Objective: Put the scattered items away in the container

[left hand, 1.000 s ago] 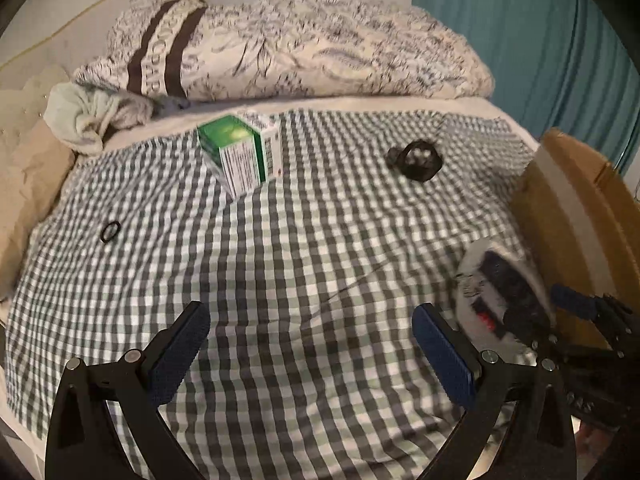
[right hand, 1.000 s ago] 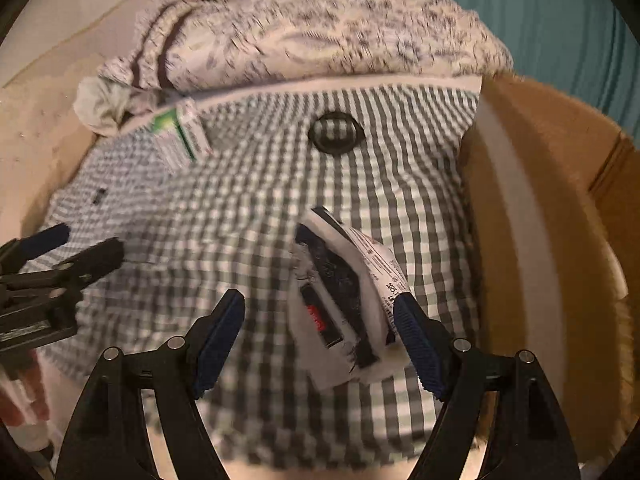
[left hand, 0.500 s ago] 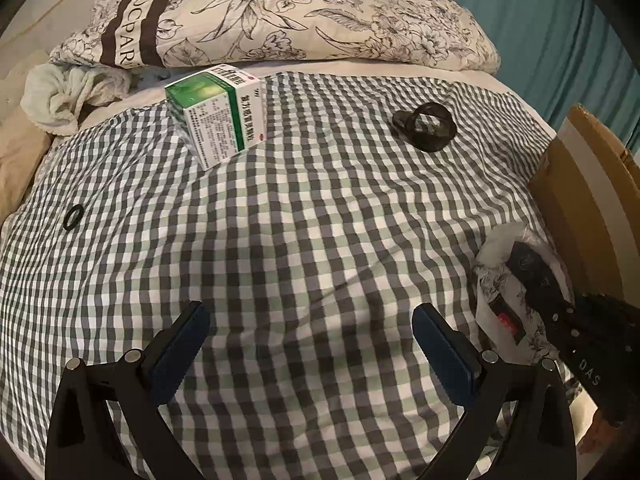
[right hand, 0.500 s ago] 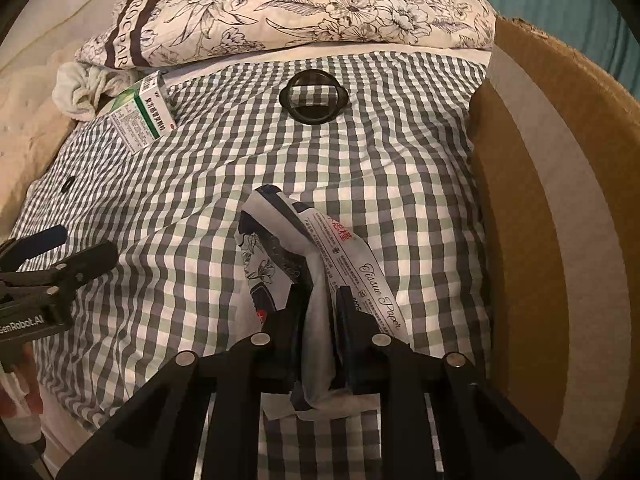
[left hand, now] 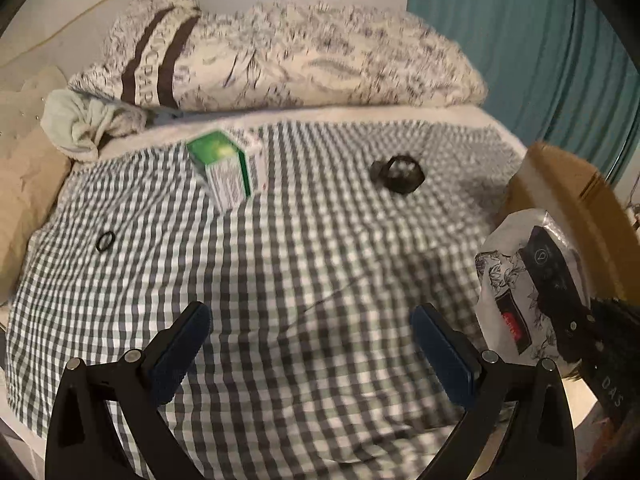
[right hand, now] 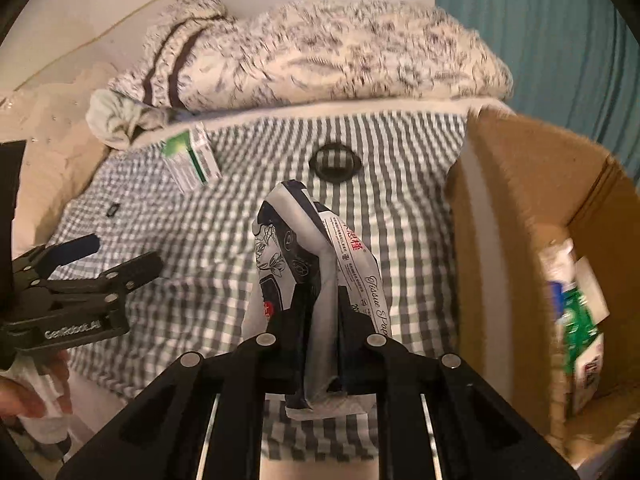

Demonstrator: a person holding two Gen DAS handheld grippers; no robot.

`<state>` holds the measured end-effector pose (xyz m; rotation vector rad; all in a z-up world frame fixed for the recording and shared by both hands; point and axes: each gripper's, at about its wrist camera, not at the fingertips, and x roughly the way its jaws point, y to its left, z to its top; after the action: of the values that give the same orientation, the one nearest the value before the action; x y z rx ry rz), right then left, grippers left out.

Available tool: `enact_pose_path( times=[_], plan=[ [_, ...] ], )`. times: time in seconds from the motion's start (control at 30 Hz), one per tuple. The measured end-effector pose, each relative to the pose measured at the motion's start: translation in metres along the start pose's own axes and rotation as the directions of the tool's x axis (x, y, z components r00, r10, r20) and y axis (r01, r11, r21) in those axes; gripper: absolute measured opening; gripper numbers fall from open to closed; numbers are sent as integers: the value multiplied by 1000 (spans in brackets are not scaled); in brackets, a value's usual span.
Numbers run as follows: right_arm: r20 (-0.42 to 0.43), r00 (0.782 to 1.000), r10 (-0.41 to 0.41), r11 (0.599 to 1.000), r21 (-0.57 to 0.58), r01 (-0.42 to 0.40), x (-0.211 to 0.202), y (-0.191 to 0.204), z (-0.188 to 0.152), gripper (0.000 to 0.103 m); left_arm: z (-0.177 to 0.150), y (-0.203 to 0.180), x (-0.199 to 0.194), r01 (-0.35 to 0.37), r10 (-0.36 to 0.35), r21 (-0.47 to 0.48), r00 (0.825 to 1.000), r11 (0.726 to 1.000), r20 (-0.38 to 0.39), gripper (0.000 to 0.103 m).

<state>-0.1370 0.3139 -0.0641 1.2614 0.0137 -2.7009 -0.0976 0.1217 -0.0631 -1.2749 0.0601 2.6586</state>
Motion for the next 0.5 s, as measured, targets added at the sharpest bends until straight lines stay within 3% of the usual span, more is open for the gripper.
enact_pose_path(
  times=[0.2, 0.5],
  plan=[
    [97, 995, -20, 1000, 13, 18, -60, -15, 13, 12, 19, -35, -37, 47, -50, 44, 996, 998, 70, 103],
    [167, 975, -145, 986, 104, 129, -121, -83, 20, 12, 37, -104, -54, 113, -124, 118, 987, 987, 98, 103]
  ],
)
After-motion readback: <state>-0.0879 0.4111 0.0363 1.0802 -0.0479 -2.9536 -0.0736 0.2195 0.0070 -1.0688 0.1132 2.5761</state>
